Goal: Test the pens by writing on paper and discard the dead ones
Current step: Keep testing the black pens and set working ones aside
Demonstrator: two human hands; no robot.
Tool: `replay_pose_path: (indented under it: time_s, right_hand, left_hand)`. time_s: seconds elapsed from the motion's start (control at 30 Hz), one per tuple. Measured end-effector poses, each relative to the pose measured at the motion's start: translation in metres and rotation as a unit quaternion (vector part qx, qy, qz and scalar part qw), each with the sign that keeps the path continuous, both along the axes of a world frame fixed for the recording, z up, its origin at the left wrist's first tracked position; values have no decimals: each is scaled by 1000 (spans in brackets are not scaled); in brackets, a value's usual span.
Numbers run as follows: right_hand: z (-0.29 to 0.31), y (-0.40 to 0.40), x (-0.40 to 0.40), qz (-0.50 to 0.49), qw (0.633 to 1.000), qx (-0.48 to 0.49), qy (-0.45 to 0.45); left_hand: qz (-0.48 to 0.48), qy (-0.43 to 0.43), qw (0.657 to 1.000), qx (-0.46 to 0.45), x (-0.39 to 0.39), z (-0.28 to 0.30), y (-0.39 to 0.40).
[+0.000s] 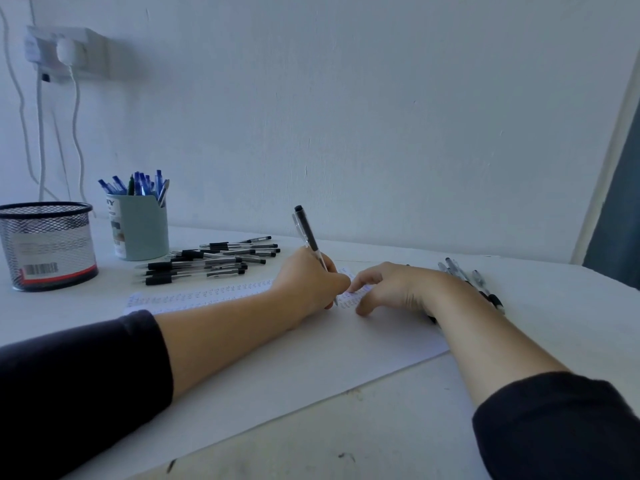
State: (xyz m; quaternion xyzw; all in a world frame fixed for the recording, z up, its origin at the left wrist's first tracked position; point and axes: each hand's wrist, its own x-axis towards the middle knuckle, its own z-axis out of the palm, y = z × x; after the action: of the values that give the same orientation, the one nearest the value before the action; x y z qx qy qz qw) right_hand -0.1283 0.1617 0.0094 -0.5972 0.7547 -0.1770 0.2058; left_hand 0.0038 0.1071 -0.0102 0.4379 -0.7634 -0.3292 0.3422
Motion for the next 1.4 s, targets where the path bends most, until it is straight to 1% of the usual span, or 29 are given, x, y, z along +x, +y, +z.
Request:
replay_pose_path:
  time_s: [0.6, 1.4]
  right_hand:
    - [-1, -1, -1, -1, 1000, 6, -1]
    - [-2, -4, -3, 3, 1000, 5, -1]
  left_hand:
    - [3, 14, 1000, -9, 1, -2, 1]
    - [-6, 0, 1000, -23, 1, 0, 5]
